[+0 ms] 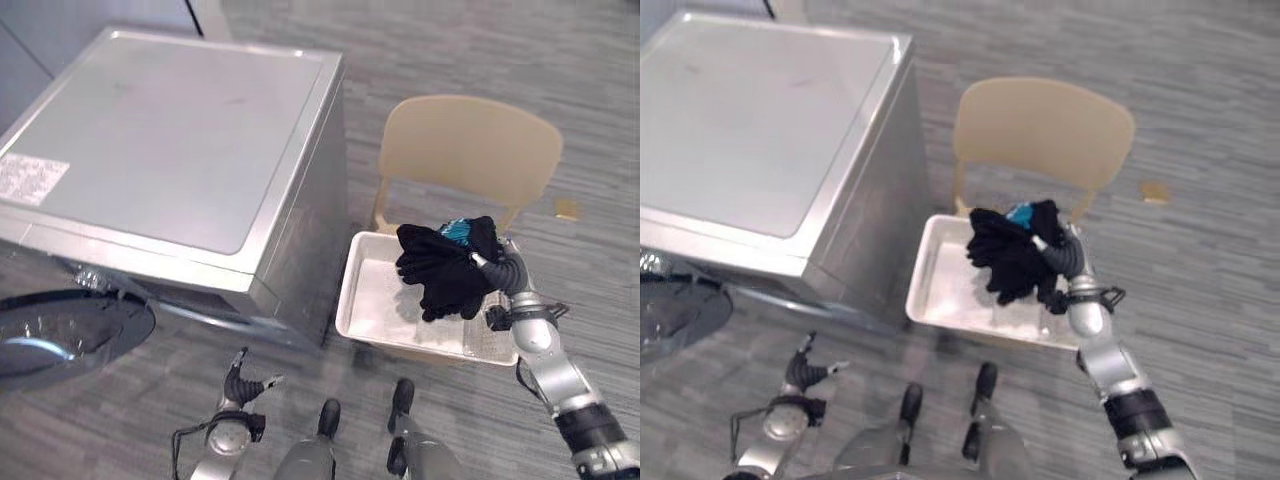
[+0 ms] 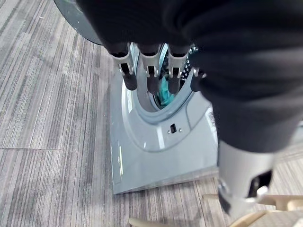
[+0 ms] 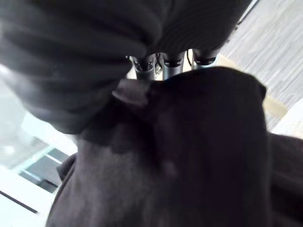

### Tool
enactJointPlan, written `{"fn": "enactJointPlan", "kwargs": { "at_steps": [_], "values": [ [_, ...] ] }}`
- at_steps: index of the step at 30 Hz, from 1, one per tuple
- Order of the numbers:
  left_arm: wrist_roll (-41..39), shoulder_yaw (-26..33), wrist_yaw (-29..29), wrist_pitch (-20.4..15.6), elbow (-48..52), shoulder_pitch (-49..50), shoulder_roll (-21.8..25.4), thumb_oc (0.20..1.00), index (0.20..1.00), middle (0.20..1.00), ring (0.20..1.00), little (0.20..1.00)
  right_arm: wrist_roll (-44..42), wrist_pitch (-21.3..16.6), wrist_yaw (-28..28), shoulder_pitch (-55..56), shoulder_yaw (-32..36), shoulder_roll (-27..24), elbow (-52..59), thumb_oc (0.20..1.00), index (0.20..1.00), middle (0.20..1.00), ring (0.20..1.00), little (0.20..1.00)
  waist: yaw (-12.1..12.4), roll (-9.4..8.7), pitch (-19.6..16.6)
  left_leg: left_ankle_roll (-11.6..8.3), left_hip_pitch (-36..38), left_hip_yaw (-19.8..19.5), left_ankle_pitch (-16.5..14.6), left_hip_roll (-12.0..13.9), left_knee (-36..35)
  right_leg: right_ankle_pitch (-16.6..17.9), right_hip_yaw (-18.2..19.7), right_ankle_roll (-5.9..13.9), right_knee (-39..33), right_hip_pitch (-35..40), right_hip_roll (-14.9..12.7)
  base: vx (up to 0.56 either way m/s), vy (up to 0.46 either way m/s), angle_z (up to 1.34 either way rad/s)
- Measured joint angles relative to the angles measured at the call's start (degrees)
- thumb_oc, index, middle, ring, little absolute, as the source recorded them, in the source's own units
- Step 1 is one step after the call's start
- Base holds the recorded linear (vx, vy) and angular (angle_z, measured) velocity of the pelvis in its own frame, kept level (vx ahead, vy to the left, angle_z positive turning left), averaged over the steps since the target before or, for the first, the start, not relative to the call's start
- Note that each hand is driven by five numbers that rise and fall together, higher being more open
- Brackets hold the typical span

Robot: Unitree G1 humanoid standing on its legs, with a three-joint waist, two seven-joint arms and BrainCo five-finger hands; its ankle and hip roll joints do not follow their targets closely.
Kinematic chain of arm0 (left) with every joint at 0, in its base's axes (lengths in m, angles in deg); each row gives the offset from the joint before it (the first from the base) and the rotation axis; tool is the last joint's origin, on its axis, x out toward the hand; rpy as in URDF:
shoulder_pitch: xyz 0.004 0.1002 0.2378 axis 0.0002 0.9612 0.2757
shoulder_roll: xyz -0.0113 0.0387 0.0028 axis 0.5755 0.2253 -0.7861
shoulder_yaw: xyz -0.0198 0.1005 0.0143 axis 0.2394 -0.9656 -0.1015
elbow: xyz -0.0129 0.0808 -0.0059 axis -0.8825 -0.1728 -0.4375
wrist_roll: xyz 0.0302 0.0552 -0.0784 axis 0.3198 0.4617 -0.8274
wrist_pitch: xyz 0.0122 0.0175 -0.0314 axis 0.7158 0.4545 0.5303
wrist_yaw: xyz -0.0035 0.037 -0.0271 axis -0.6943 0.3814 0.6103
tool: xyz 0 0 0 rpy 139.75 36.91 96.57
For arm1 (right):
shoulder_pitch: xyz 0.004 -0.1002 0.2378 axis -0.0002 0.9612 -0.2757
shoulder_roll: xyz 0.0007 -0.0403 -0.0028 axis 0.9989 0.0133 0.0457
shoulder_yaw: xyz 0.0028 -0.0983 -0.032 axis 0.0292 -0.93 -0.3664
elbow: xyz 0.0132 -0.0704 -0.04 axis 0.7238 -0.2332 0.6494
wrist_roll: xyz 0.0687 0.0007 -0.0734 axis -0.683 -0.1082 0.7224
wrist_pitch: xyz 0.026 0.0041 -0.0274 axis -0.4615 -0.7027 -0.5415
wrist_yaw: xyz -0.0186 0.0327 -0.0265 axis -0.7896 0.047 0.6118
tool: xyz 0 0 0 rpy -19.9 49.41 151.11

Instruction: Grab the laundry basket,head to the washer,open it,put in the laundry and shut it.

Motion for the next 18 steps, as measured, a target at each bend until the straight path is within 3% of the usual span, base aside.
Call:
{"fn": "enactJointPlan", "kwargs": {
  "at_steps": [5, 7, 8, 9, 10, 12, 13, 14, 15, 16, 18],
  "values": [
    [-0.1, 1.5, 0.0, 0.3, 0.3, 2.4, -0.2, 1.000, 1.000, 1.000, 1.000, 1.000, -8.2, -1.5, 5.6, 4.7, -0.1, 2.5, 6.2, 0.200, 0.200, 0.200, 0.200, 0.200, -0.7, -1.48, -2.7, 0.66, 2.1, 3.9, -0.3, -0.1, 0.2, 0.6, 3.5, 0.89, 0.3, 0.8, 0.1, -0.15, 0.014, -0.39],
    [-0.1, 1.5, 0.0, 0.3, 0.5, 0.9, -0.2, 1.000, 1.000, 1.000, 1.000, 1.000, -10.4, -2.1, 7.1, 5.8, -0.5, 2.6, 6.1, 0.200, 0.200, 0.200, 0.200, 0.200, -1.2, -1.51, -2.6, 1.32, 1.3, 3.4, -0.1, 0.0, 2.7, -1.0, 4.1, 3.02, 3.3, 0.4, -0.5, -0.37, -0.078, 0.22],
    [-0.1, 1.6, 0.0, 0.3, 0.4, -0.3, -0.6, 1.000, 1.000, 1.000, 1.000, 1.000, -10.5, -2.2, 7.9, 6.0, -0.9, 2.3, 5.9, 0.200, 0.200, 0.200, 0.200, 0.200, -1.5, 0.42, -2.3, 1.84, 0.9, 2.7, -0.3, 2.0, 3.1, -5.5, 4.6, 4.39, 12.1, -1.9, 0.6, -0.23, -0.075, 0.57],
    [-0.1, 1.4, -0.1, 0.2, 0.6, -1.1, -0.7, 1.000, 1.000, 1.000, 1.000, 1.000, -10.5, -2.2, 8.2, 6.5, -0.9, 2.2, 5.9, 0.200, 0.200, 0.200, 0.200, 0.200, -1.4, 1.63, -2.6, 1.44, 0.0, 2.0, 0.4, 3.3, 3.7, -9.2, 5.5, 4.20, 18.8, -2.8, 1.4, -0.32, -0.136, 0.74],
    [-0.1, 1.6, -0.2, 0.0, 1.5, -1.6, -0.4, 1.000, 1.000, 1.000, 1.000, 1.000, -10.5, -2.2, 8.3, 6.9, -0.8, 2.2, 6.3, 0.200, 0.200, 0.200, 0.200, 0.200, -1.0, 1.77, -2.5, 1.65, -1.2, 0.7, 0.7, 3.8, 5.3, -13.1, 8.6, 5.19, 26.6, -3.9, 1.9, -0.20, -0.142, 0.72],
    [-0.1, 1.5, -0.4, 0.1, 1.7, -1.8, 0.5, 1.000, 1.000, 1.000, 1.000, 1.000, -10.5, -2.6, 8.5, 6.7, -0.7, 2.3, 6.4, 0.200, 0.200, 0.200, 0.200, 0.200, -0.4, 1.89, -2.5, 1.11, -2.9, -0.6, 1.2, 4.2, 6.1, -16.8, 9.9, 5.77, 30.8, -2.2, 1.6, -0.24, -0.205, 0.66],
    [-0.2, 1.7, -0.6, 0.2, 2.0, -1.7, 0.6, 1.000, 1.000, 1.000, 1.000, 1.000, -10.5, -2.7, 8.4, 6.7, -0.3, 2.6, 7.2, 0.200, 0.200, 0.200, 0.200, 0.200, 1.3, 1.27, -2.7, 0.79, -5.8, -2.1, 1.4, 3.9, 8.4, -20.9, 13.0, 5.87, 28.9, 1.1, 2.4, -0.25, -0.220, 0.63],
    [-0.2, 1.7, -0.8, 0.2, 2.7, -1.6, 0.7, 1.000, 1.000, 1.000, 1.000, 1.000, -10.5, -2.9, 8.3, 6.6, -0.3, 2.8, 7.7, 0.200, 0.200, 0.200, 0.200, 0.200, 2.0, 0.96, -2.8, 0.27, -7.1, -2.5, 1.7, 3.4, 9.3, -22.0, 13.3, 4.95, 24.6, 3.1, 2.3, -0.35, -0.268, 0.56],
    [-0.2, 1.6, -1.2, 0.1, 3.5, -0.6, 0.8, 1.000, 1.000, 1.000, 1.000, 1.000, -10.5, -3.0, 8.3, 6.0, -0.8, 3.0, 7.5, 0.200, 0.200, 0.200, 0.200, 0.200, 3.0, 0.48, -2.7, -0.43, -8.3, -3.2, 2.2, 2.8, 9.3, -23.4, 13.1, 2.02, 17.4, 6.6, 2.0, -0.41, -0.268, 0.47],
    [-0.3, 1.5, -1.4, 0.4, 2.9, -0.5, -0.4, 1.000, 1.000, 1.000, 1.000, 1.000, -10.5, -3.0, 8.2, 4.6, -1.0, 2.9, 6.4, 0.200, 0.200, 0.200, 0.200, 0.200, 3.4, 2.88, -2.0, -1.79, -9.4, -4.5, 3.8, 4.2, 9.3, -21.0, 12.1, 1.33, 14.0, 7.8, 3.7, -0.40, -0.245, 0.46],
    [-0.3, 1.4, -1.7, 0.1, 5.4, 0.6, -0.8, 1.000, 1.000, 1.000, 1.000, 1.000, -10.5, -3.0, 7.7, 4.4, -1.1, 2.7, 6.0, 0.200, 0.200, 0.200, 0.200, 0.200, 4.0, 4.53, -2.0, -4.74, -13.4, -5.0, 8.0, 5.0, 9.6, -19.1, 10.2, -0.80, 11.4, 6.8, 6.6, -0.33, -0.121, 1.04]
  ]
}}
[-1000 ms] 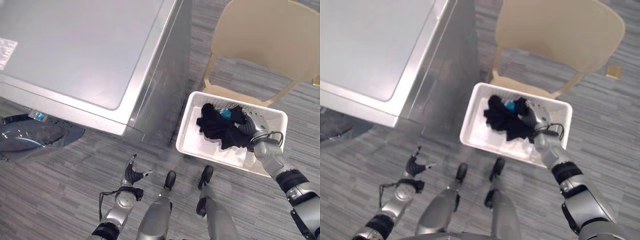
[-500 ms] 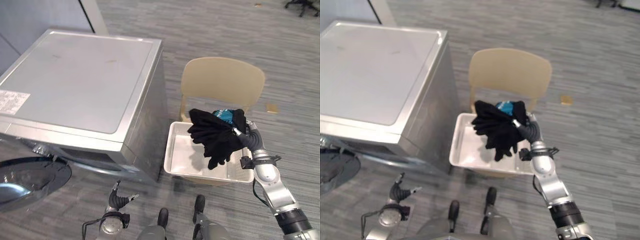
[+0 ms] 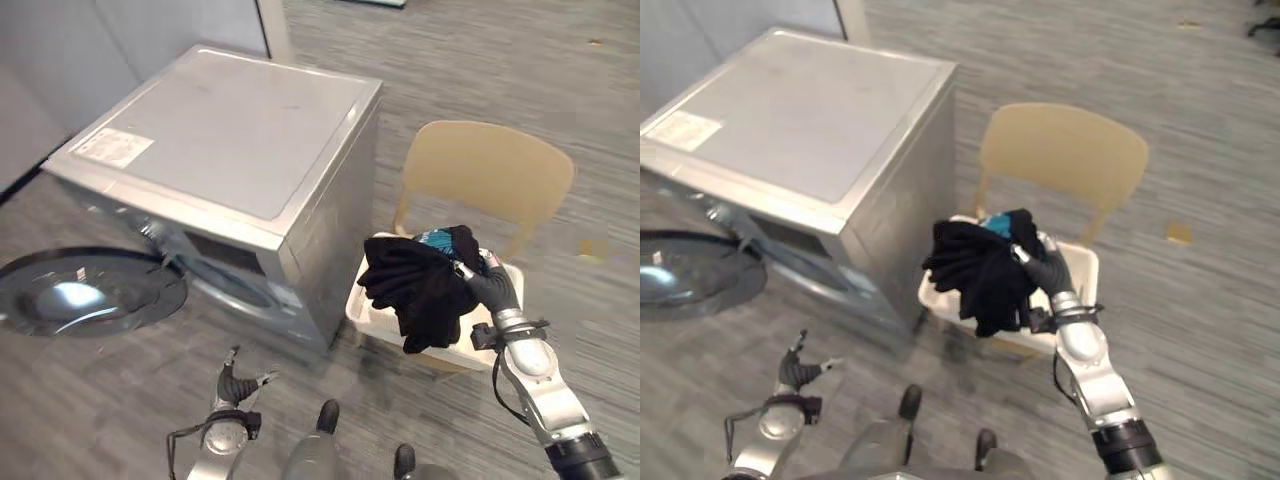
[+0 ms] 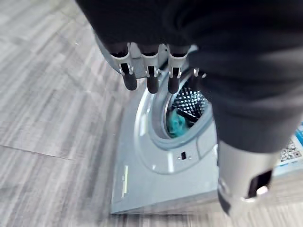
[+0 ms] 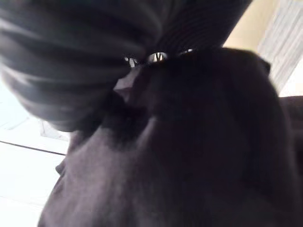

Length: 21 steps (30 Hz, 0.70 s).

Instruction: Grab the laundry basket,head to the washer,open it,put in the laundry and shut it.

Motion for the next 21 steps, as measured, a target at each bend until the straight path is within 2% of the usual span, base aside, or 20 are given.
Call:
{"fn": "enactJointPlan", "kwargs": {
  "at_steps": [1, 2, 3, 4, 5, 6, 7, 8, 9, 10, 11, 12, 13, 14, 15, 16, 18, 21],
  "values": [
    [0.0, 0.4, 0.0, -0.1, 4.2, 0.4, 0.1, 1.000, 1.000, 1.000, 1.000, 1.000, 0.0, 0.3, 0.0, 0.8, -0.4, -0.9, 0.0, 0.200, 0.200, 0.200, 0.200, 0.200, -0.3, -0.37, 0.9, -1.12, -1.6, 0.5, 3.8, 0.5, -1.8, 0.7, -2.4, -3.14, -1.8, -0.3, 1.1, -0.45, -0.036, 1.38],
    [-0.1, 0.0, 0.0, 0.1, 5.9, 1.1, 0.2, 1.000, 1.000, 1.000, 1.000, 1.000, 0.1, 0.4, 0.0, 0.9, -1.0, -1.7, 0.3, 0.200, 0.200, 0.200, 0.200, 0.200, -0.1, 0.19, 1.1, -0.67, -1.8, 2.0, 4.8, 1.2, -2.5, 2.3, -3.4, -3.62, -0.2, -1.1, 2.3, -0.56, -0.044, 1.42],
    [-0.1, -0.2, 0.0, 0.0, 7.3, 1.3, 0.4, 1.000, 1.000, 1.000, 1.000, 1.000, 0.1, 0.4, -0.1, 1.2, -1.1, -2.2, 0.8, 0.200, 0.200, 0.200, 0.200, 0.200, -0.7, 0.03, 1.7, -1.26, -2.4, 3.1, 5.6, 1.1, -2.4, 1.7, -5.3, -4.86, -0.3, -0.6, 2.3, -0.27, -0.005, 0.93],
    [-0.1, -0.5, 0.1, -0.1, 8.3, 1.1, 1.4, 1.000, 1.000, 1.000, 1.000, 1.000, 0.1, 0.6, 0.0, 0.9, -1.6, -2.0, 1.0, 0.200, 0.200, 0.200, 0.200, 0.200, -0.4, -2.61, 2.1, 1.59, -3.5, 9.7, 0.5, 0.3, -0.3, 3.2, -8.2, -7.54, -0.4, -1.9, 0.6, -0.31, 0.009, 1.15],
    [0.0, -0.4, 0.3, -0.3, 8.8, 0.7, 2.2, 1.000, 1.000, 1.000, 1.000, 1.000, 0.0, 0.5, 0.0, 0.9, -1.6, -1.6, 1.9, 0.200, 0.200, 0.200, 0.200, 0.200, -0.9, -4.12, 2.6, 1.58, -4.0, 12.0, -1.6, -1.1, 0.9, 3.1, -8.4, -7.46, -2.0, -1.9, -0.4, -0.27, 0.020, 0.86],
    [-0.1, -0.4, 0.4, -0.4, 8.9, 0.3, 2.4, 1.000, 1.000, 1.000, 1.000, 1.000, 0.0, 0.3, 0.0, 0.6, -1.3, -1.6, 2.5, 0.200, 0.200, 0.200, 0.200, 0.200, -1.0, -4.95, 2.7, 1.39, -3.2, 12.0, -2.4, -1.8, 0.7, 3.4, -8.3, -7.15, -2.6, -2.7, -0.9, -0.27, 0.018, 0.54],
    [-0.1, -0.9, 0.6, -0.3, 9.3, -0.4, 2.8, 1.000, 1.000, 1.000, 1.000, 1.000, 0.0, 0.4, 0.1, -0.1, -1.1, -2.0, 3.1, 0.200, 0.200, 0.200, 0.200, 0.200, -0.9, -5.49, 2.7, 1.48, -2.3, 12.7, -4.7, -1.9, 3.1, 6.4, -10.7, -8.19, -2.8, -3.4, -2.0, -0.15, 0.032, 1.06],
    [0.0, -1.7, 1.8, -0.5, 11.7, -1.7, 3.3, 1.000, 1.000, 1.000, 1.000, 1.000, -0.2, 0.7, 0.3, 0.0, -1.0, -3.3, 5.8, 0.200, 0.200, 0.200, 0.200, 0.200, -4.4, -5.77, 2.8, 1.45, -3.2, 14.4, -7.7, -2.7, 8.6, 7.6, -14.5, -7.53, -6.4, -2.1, -3.8, -0.09, 0.066, 1.24],
    [0.0, -1.9, 2.1, -1.0, 13.3, -3.0, 3.2, 1.000, 1.000, 1.000, 1.000, 1.000, -0.6, 0.7, 0.8, -0.3, -0.8, -4.0, 6.9, 0.200, 0.200, 0.200, 0.200, 0.200, -5.2, -6.00, 2.8, 0.88, -1.0, 14.7, -9.0, -2.5, 9.4, 8.6, -16.7, -7.39, -6.5, -2.2, -5.0, -0.06, 0.109, 1.48],
    [0.1, -3.1, 2.4, -1.6, 16.2, -3.2, 3.9, 1.000, 1.000, 1.000, 1.000, 1.000, -1.2, 0.6, 1.6, -0.9, -1.1, -4.4, 8.0, 0.200, 0.200, 0.200, 0.200, 0.200, -6.2, -5.95, 2.9, 1.05, 0.9, 15.3, -10.9, -1.7, 9.6, 8.6, -16.9, -6.97, -7.2, -1.5, -5.4, 0.00, 0.157, 0.88],
    [0.2, -4.6, 3.2, -2.2, 21.0, -3.4, 4.3, 1.000, 1.000, 1.000, 1.000, 1.000, -1.3, 0.6, 2.9, -1.5, -1.2, -4.4, 9.6, 0.200, 0.200, 0.200, 0.200, 0.200, -7.2, -5.30, 2.7, 1.22, 6.3, 17.3, -12.4, 0.0, 6.5, 9.2, -18.4, -6.01, -7.4, -0.3, -5.6, 0.04, 0.147, 0.67],
    [0.2, -6.0, 3.8, -2.6, 23.3, -3.5, 4.3, 1.000, 1.000, 1.000, 1.000, 1.000, -1.7, 0.6, 3.5, -1.9, -1.4, -4.6, 10.7, 0.200, 0.200, 0.200, 0.200, 0.200, -7.4, -4.46, 2.3, 1.36, 9.8, 17.4, -12.4, 0.6, 2.6, 9.4, -18.9, -5.54, -7.4, 0.0, -5.5, 0.01, 0.152, 0.41],
    [0.2, -7.4, 4.2, -3.6, 24.6, -4.1, 4.2, 1.000, 1.000, 1.000, 1.000, 1.000, -2.0, -0.1, 4.2, -2.7, -1.9, -5.0, 11.2, 0.200, 0.200, 0.200, 0.200, 0.200, -7.5, -3.19, 1.7, 2.34, 12.5, 17.3, -11.5, 1.2, -1.1, 9.0, -19.0, -4.51, -7.2, -0.1, -5.0, 0.01, 0.131, 0.17],
    [0.7, -9.3, 4.8, -4.2, 26.0, -5.7, 3.4, 1.000, 1.000, 1.000, 1.000, 1.000, -2.4, -0.4, 5.1, -4.2, -3.1, -5.7, 11.9, 0.200, 0.200, 0.200, 0.200, 0.200, -8.2, -0.11, 0.5, 3.09, 14.9, 17.2, -10.1, 2.2, -5.2, 9.5, -19.9, -3.72, -7.0, -0.6, -3.4, 0.01, 0.133, 0.13],
    [0.8, -10.1, 5.1, -4.2, 26.3, -7.1, 3.7, 1.000, 1.000, 1.000, 1.000, 1.000, -3.2, -0.4, 5.1, -5.1, -3.7, -5.1, 11.9, 0.200, 0.200, 0.200, 0.200, 0.200, -8.3, -0.33, 0.6, 3.08, 15.3, 17.1, -9.7, 2.2, -6.6, 9.8, -20.0, -3.23, -6.7, -1.1, -3.8, 0.01, 0.129, 0.11],
    [0.9, -11.3, 5.6, -4.2, 26.9, -8.9, 3.9, 1.000, 1.000, 1.000, 1.000, 1.000, -3.8, -0.4, 6.0, -6.2, -6.3, -4.7, 12.1, 0.200, 0.200, 0.200, 0.200, 0.200, -8.2, -1.61, 0.4, 3.94, 14.9, 17.1, -8.9, 1.0, -6.8, 10.3, -19.4, -2.50, -5.8, -2.5, -4.8, 0.01, 0.113, 0.02],
    [1.3, -12.9, 6.3, -4.2, 27.1, -10.3, 4.3, 1.000, 1.000, 1.000, 1.000, 1.000, -4.5, -0.2, 8.0, -7.6, -10.5, -4.3, 11.9, 0.200, 0.200, 0.200, 0.200, 0.200, -7.7, -2.79, -0.1, 4.64, 14.7, 17.5, -8.4, -0.4, -7.0, 11.0, -18.3, -1.52, -5.2, -3.3, -6.3, 0.01, 0.119, -0.04],
    [2.8, -15.5, 6.5, -4.0, 27.9, -13.1, 6.7, 1.000, 1.000, 1.000, 1.000, 1.000, -6.0, 0.5, 9.5, -11.5, -16.3, -2.9, 10.4, 0.200, 0.200, 0.200, 0.200, 0.200, -6.9, -3.90, -1.1, 5.51, 15.2, 17.9, -7.9, -1.6, -7.7, 11.7, -17.4, -0.44, -5.1, -3.5, -7.4, -0.01, 0.073, -0.05]
  ]
}}
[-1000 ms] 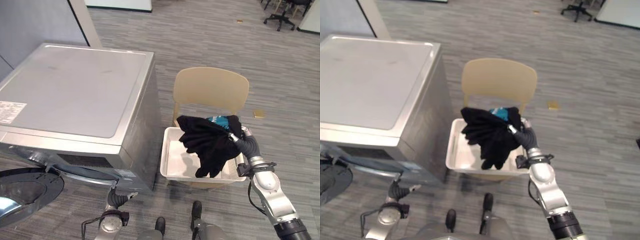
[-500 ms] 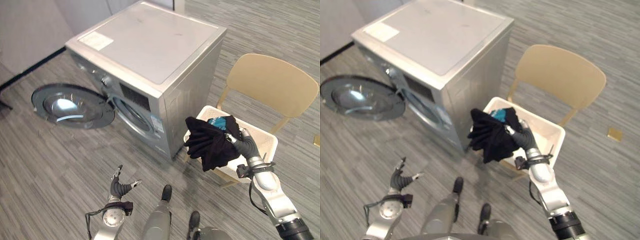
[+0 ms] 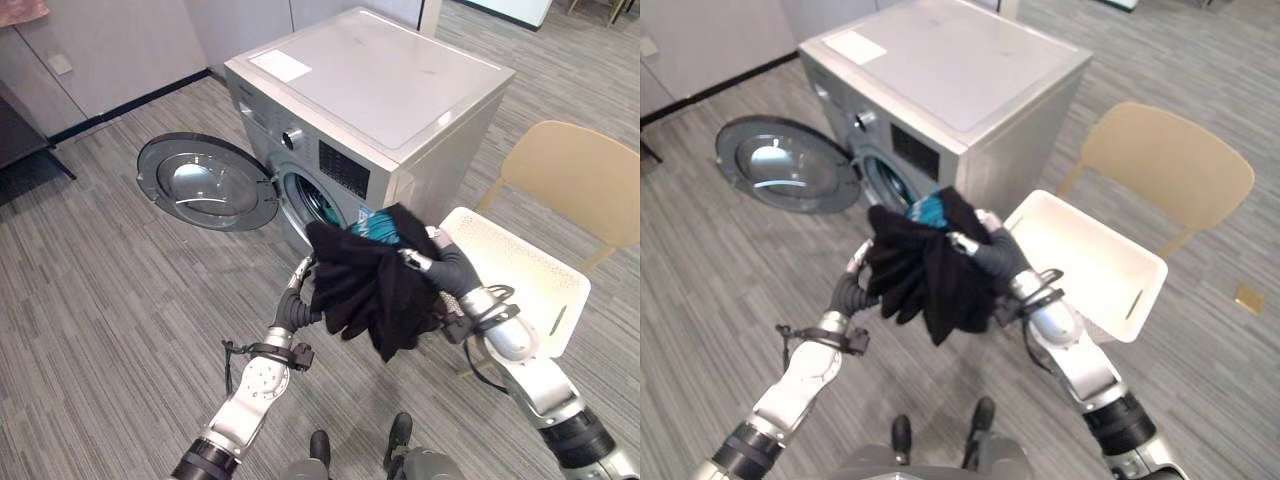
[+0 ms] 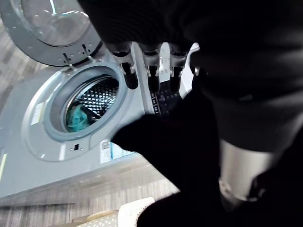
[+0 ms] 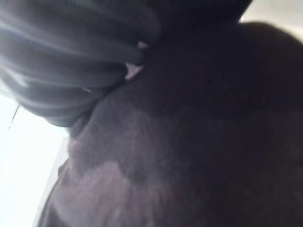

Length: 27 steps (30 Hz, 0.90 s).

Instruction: Grab the laundry basket,head to the washer,open it,put in the laundry and shut it.

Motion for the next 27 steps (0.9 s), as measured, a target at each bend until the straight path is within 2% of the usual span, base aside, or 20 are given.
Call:
{"fn": "enactJointPlan", "kwargs": {
  "at_steps": [5, 10, 12, 13, 18, 19, 20, 21, 22, 27],
  "values": [
    [2.5, -3.1, -1.7, -0.1, 1.3, -6.2, 0.4, 1.000, 1.000, 1.000, 1.000, 1.000, -3.3, 0.3, 0.3, -5.4, -3.7, 4.7, -2.5, 0.200, 0.200, 0.200, 0.200, 0.200, 0.1, -1.43, -1.4, 0.49, 0.4, -0.3, 0.5, -0.8, -0.2, 1.0, 0.4, 1.08, -1.2, 0.9, -0.4, -0.02, 0.068, 0.03],
    [4.9, -9.2, -5.1, 0.5, -4.3, -12.8, -1.8, 1.000, 1.000, 1.000, 1.000, 1.000, -12.4, 0.5, -0.7, -6.0, -7.8, 9.1, -6.2, 0.200, 0.200, 0.200, 0.200, 0.200, 0.0, -1.36, -4.4, 0.48, 0.5, -0.3, 0.6, -0.6, -0.3, 1.5, 0.4, 0.78, -2.3, 1.6, 0.1, -0.02, 0.035, 0.00],
    [5.1, -10.3, -6.0, 1.1, -5.9, -14.1, -2.4, 1.000, 1.000, 1.000, 1.000, 1.000, -14.6, 0.5, -1.0, -6.4, -8.4, 10.1, -7.4, 0.200, 0.200, 0.200, 0.200, 0.200, 0.0, -1.38, -4.4, 0.48, 1.1, -0.3, 0.6, -0.6, -0.3, 1.5, 0.5, 0.78, -2.4, 2.0, 0.2, 0.00, 0.000, 0.00],
    [5.2, -10.8, -6.4, 1.3, -6.8, -14.8, -2.3, 0.200, 0.200, 0.200, 0.200, 0.200, -15.5, 0.5, -1.1, -6.7, -8.6, 10.2, -8.1, 0.200, 0.200, 0.200, 0.200, 0.200, 0.0, -1.38, -4.4, 0.47, 1.2, -0.3, 0.6, -0.6, -0.3, 1.5, 0.5, 0.78, -2.4, 2.1, 0.3, 0.00, 0.000, 0.00],
    [6.8, -10.8, -7.5, 2.1, -7.6, -14.7, -2.2, 0.200, 0.200, 0.200, 0.200, 0.200, -16.6, 0.4, -2.1, -6.7, -8.7, 10.0, -9.1, 0.200, 0.200, 0.200, 0.200, 0.200, -0.1, -1.42, -4.8, 0.34, 1.3, -0.2, 0.6, -0.2, -0.3, 1.6, 0.6, 0.72, -2.4, 2.1, 0.6, 0.00, 0.007, 0.00],
    [6.8, -10.8, -7.5, 2.2, -7.6, -14.3, -2.2, 0.200, 0.200, 0.200, 0.200, 0.200, -16.6, 0.5, -2.2, -6.1, -8.8, 10.0, -9.1, 0.507, 0.507, 0.507, 0.507, 0.507, 0.0, -1.38, -5.0, 0.33, 1.3, -0.2, 0.6, -0.1, -0.3, 1.6, 0.7, 0.73, -2.4, 2.2, 0.7, 0.00, 0.000, 0.00],
    [6.9, -10.8, -7.5, 2.2, -7.6, -14.2, -2.2, 0.200, 0.200, 0.200, 0.200, 0.200, -16.6, 0.5, -2.3, -5.9, -8.8, 10.0, -9.1, 0.507, 0.507, 0.507, 0.507, 0.507, -0.1, -1.38, -5.0, 0.33, 1.3, -0.1, 0.6, -0.1, -0.3, 1.6, 0.7, 0.73, -2.4, 2.2, 0.7, -0.02, 0.017, -0.03],
    [6.8, -10.7, -7.5, 2.2, -7.6, -13.9, -2.3, 0.200, 0.200, 0.200, 0.200, 0.200, -16.6, 0.5, -2.3, -5.5, -8.7, 10.1, -9.1, 0.736, 0.736, 0.736, 0.736, 0.736, -0.1, -1.37, -5.0, 0.33, 1.4, 0.0, 0.6, 0.0, -0.3, 1.6, 0.8, 0.73, -2.4, 2.2, 0.7, -0.02, 0.014, -0.04],
    [6.8, -10.5, -7.6, 2.2, -7.6, -13.2, -2.1, 0.200, 0.200, 0.200, 0.200, 0.200, -16.6, 0.6, -2.4, -5.0, -8.6, 9.5, -9.2, 1.000, 1.000, 1.000, 1.000, 1.000, -0.1, -1.37, -5.0, 0.33, 1.4, 0.1, 0.6, 0.0, -0.3, 1.6, 0.9, 0.73, -2.4, 2.2, 0.8, -0.02, 0.014, -0.04],
    [6.3, -7.0, -7.7, 2.3, -7.5, -7.8, -2.2, 0.200, 0.200, 0.200, 0.200, 0.200, -16.3, 2.0, -2.7, -0.5, -7.1, 8.0, -9.2, 1.000, 1.000, 1.000, 1.000, 1.000, -0.1, -1.09, -5.2, 0.28, 1.7, 1.1, 0.6, 0.2, -0.5, 1.9, 1.7, 1.05, -3.1, 2.2, 1.0, 0.00, 0.013, -0.08]
  ]
}}
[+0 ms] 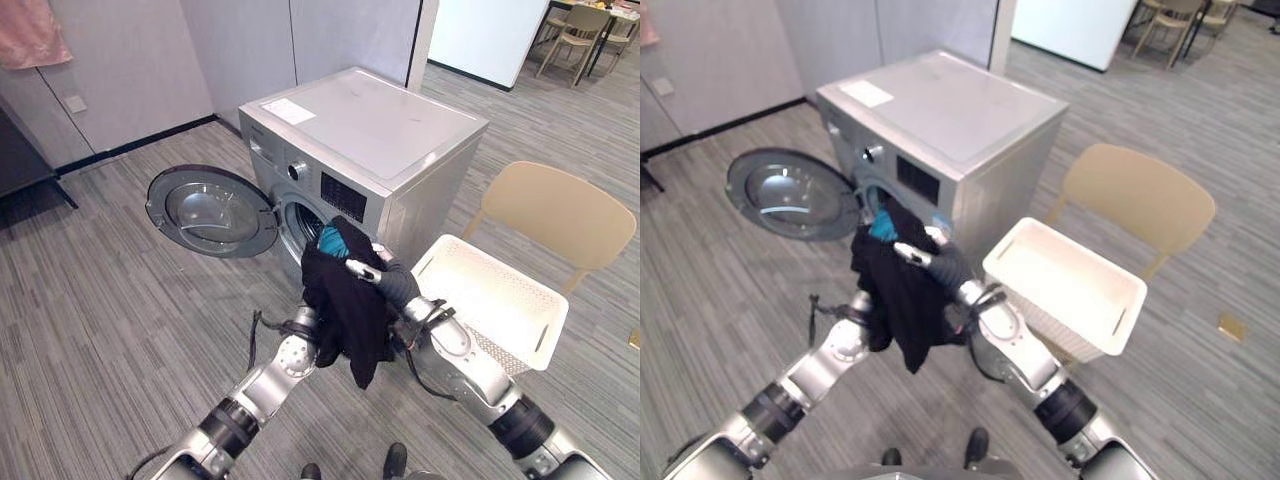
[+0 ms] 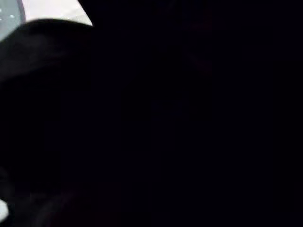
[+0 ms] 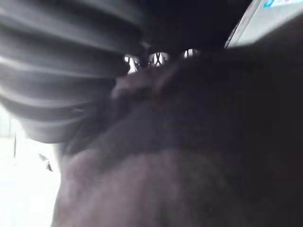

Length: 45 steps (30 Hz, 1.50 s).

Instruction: Grab the laundry basket,head to the washer,open it,put in the laundry and shut it.

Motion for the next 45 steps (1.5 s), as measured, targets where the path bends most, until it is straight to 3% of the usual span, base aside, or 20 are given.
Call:
{"fn": "enactJointPlan", "kwargs": {
  "at_steps": [12, 17, 26, 30, 32, 33, 35, 37, 38, 40, 42, 43, 44, 45],
  "values": [
    [-4.9, 9.1, 1.1, 0.6, 0.1, 13.6, -1.7, 0.200, 0.200, 0.200, 0.200, 0.200, 10.0, 0.9, -2.5, 9.9, 12.4, -3.6, 0.0, 1.000, 1.000, 1.000, 1.000, 1.000, -0.3, 1.62, -0.9, -0.30, 1.7, 0.0, 0.2, 0.2, -1.3, 0.5, 0.1, 0.06, -2.1, 2.0, 0.5, 0.00, -0.001, -0.01],
    [-11.4, 15.2, 2.6, 1.6, -1.5, 18.6, -2.1, 0.200, 0.200, 0.200, 0.200, 0.200, 13.2, 0.9, -3.0, 16.8, 19.7, -4.2, -1.4, 1.000, 1.000, 1.000, 1.000, 1.000, -0.7, 1.74, -0.9, -0.35, 1.7, 0.0, 0.2, 0.5, -1.4, 0.7, 0.1, 0.09, -3.0, 2.6, 0.8, 0.00, -0.007, 0.00],
    [-11.3, 20.9, 6.0, 1.7, -7.6, 24.2, -1.0, 0.200, 0.200, 0.200, 0.200, 0.200, 19.3, 2.7, 0.3, 25.1, 22.7, -7.7, -12.5, 1.000, 1.000, 1.000, 1.000, 1.000, -1.5, 2.65, -0.8, -0.39, 1.1, -0.1, -0.2, 0.7, -1.7, 0.7, 0.1, 0.08, -3.1, 2.3, 1.1, -0.01, -0.016, 0.00],
    [-11.4, 24.0, 7.8, 1.6, -12.2, 27.0, -1.3, 0.200, 0.200, 0.200, 0.200, 0.200, 25.8, 2.4, 0.8, 25.8, 22.9, -10.2, -16.3, 1.000, 1.000, 1.000, 1.000, 1.000, -1.4, 3.32, -0.4, -0.37, -0.2, -0.4, 0.0, 0.8, -1.7, 0.7, -0.1, 0.09, -3.1, 1.2, 1.1, -0.08, -0.019, 0.04],
    [-11.3, 25.0, 7.9, 1.6, -14.5, 28.6, -1.1, 0.200, 0.200, 0.200, 0.200, 0.200, 28.2, 1.7, 0.7, 26.1, 23.5, -11.1, -17.5, 1.000, 1.000, 1.000, 1.000, 1.000, -1.0, 4.35, 0.8, -0.39, -2.1, -1.4, 0.6, 0.7, -0.5, 0.7, -0.7, 0.09, -3.0, 0.1, 1.0, -0.15, -0.008, 0.21],
    [-11.3, 25.1, 7.9, 1.7, -15.4, 27.8, -1.1, 0.200, 0.200, 0.200, 0.200, 0.200, 28.7, 1.8, 0.7, 26.0, 23.9, -11.4, -18.3, 1.000, 1.000, 1.000, 1.000, 1.000, -1.1, 3.70, 1.4, -0.37, -3.0, -1.8, 0.5, 0.7, 0.4, 0.7, -1.0, 0.09, -3.0, -0.1, 0.9, -0.13, -0.003, 0.34],
    [-11.3, 25.2, 7.9, 1.6, -16.3, 27.5, -1.1, 0.200, 0.200, 0.200, 0.200, 0.200, 30.5, 1.6, 0.4, 25.5, 24.9, -11.4, -19.5, 1.000, 1.000, 1.000, 1.000, 1.000, 0.3, 4.48, 4.0, -0.71, -6.0, -3.7, 0.7, 0.5, 2.9, 0.7, -1.5, 0.09, -3.0, -0.7, 0.8, -0.09, 0.021, 0.64],
    [-11.3, 25.2, 8.1, 1.7, -17.4, 25.7, -1.8, 0.200, 0.200, 0.200, 0.200, 0.200, 32.4, 1.8, 0.0, 25.1, 25.3, -12.1, -21.3, 1.000, 1.000, 1.000, 1.000, 1.000, 0.2, 5.45, 6.1, -1.00, -8.6, -5.0, 0.9, 0.4, 4.5, 0.5, -4.8, -0.18, -3.1, -0.7, 0.2, 0.02, 0.047, 1.06],
    [-11.3, 25.3, 8.3, 1.7, -17.9, 24.9, -2.0, 0.200, 0.200, 0.200, 0.200, 0.200, 33.7, 2.0, -0.6, 24.6, 25.2, -12.2, -22.5, 1.000, 1.000, 1.000, 1.000, 1.000, 0.0, 4.91, 7.2, -1.03, -10.1, -0.4, -1.1, 1.4, 5.6, 0.0, -8.4, -1.50, -3.2, -1.0, -0.9, 0.11, 0.040, 0.92],
    [-11.3, 25.5, 8.4, 1.7, -18.1, 25.0, -2.0, 0.200, 0.200, 0.200, 0.200, 0.200, 34.4, 2.0, -0.6, 23.7, 25.1, -12.2, -22.4, 1.000, 1.000, 1.000, 1.000, 1.000, 0.9, 4.86, 7.2, -0.31, -10.4, 4.0, -2.2, 2.0, 6.7, -0.3, -9.3, -1.75, -1.7, -2.3, -2.9, 0.09, 0.093, 0.66],
    [-11.2, 25.4, 9.0, 2.2, -18.4, 23.5, -2.2, 0.200, 0.200, 0.200, 0.200, 0.200, 34.9, 2.2, -1.9, 23.4, 25.0, -12.4, -22.5, 1.000, 1.000, 1.000, 1.000, 1.000, -2.4, 4.14, 7.4, 0.21, -9.9, 18.9, -5.8, 4.5, 9.0, -0.1, -15.7, -0.92, -2.3, 0.1, -5.8, 0.21, 0.210, 1.26],
    [-11.2, 25.4, 9.1, 2.1, -18.1, 23.4, -2.2, 0.200, 0.200, 0.200, 0.200, 0.200, 34.9, 2.2, -1.9, 23.5, 24.8, -12.4, -22.4, 1.000, 1.000, 1.000, 1.000, 1.000, -2.7, 4.23, 7.3, 0.12, -9.2, 19.8, -5.6, 4.5, 8.3, -0.4, -16.1, -0.40, -1.7, 0.5, -6.0, 0.29, 0.305, 1.23],
    [-11.2, 25.6, 9.1, 1.8, -17.6, 23.0, -2.3, 0.200, 0.200, 0.200, 0.200, 0.200, 36.0, 2.4, -2.1, 22.6, 24.6, -11.9, -22.9, 1.000, 1.000, 1.000, 1.000, 1.000, -2.7, 5.23, 6.8, 0.60, -8.4, 18.1, -3.8, 4.6, 6.6, -1.0, -16.1, 0.77, 0.6, -0.2, -6.4, 0.14, 0.174, 0.40],
    [-11.2, 25.7, 9.1, 1.8, -17.6, 22.8, -2.2, 0.200, 0.200, 0.200, 0.200, 0.200, 36.7, 2.4, -2.1, 22.0, 24.6, -11.1, -23.2, 1.000, 1.000, 1.000, 1.000, 1.000, -2.2, 4.54, 6.7, 1.15, -8.3, 17.5, -3.0, 4.0, 6.6, -1.6, -15.3, 1.56, 2.1, -0.7, -7.1, 0.20, 0.256, 0.08]
  ]
}}
